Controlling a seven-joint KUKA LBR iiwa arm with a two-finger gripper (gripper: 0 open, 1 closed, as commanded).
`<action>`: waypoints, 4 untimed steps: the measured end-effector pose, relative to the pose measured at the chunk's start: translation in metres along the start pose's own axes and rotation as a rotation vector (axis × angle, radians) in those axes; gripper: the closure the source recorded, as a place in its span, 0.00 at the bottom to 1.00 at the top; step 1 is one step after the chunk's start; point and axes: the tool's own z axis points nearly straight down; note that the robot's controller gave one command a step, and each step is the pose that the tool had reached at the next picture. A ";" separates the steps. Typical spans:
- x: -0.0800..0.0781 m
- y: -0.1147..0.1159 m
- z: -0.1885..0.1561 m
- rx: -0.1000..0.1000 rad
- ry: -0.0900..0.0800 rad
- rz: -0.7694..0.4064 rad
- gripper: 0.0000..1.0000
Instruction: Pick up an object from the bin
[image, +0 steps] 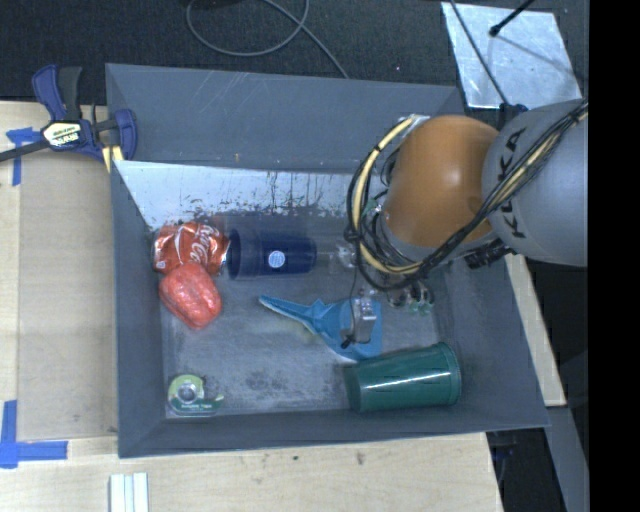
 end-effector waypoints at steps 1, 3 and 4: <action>-0.008 -0.005 -0.008 -0.001 -0.010 0.128 0.00; 0.006 0.001 0.082 -0.002 -0.009 0.304 1.00; 0.006 0.001 0.082 -0.002 -0.010 0.304 1.00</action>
Offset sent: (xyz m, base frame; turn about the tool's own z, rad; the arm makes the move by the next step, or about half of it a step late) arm 0.0020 -0.0027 -0.0821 0.0917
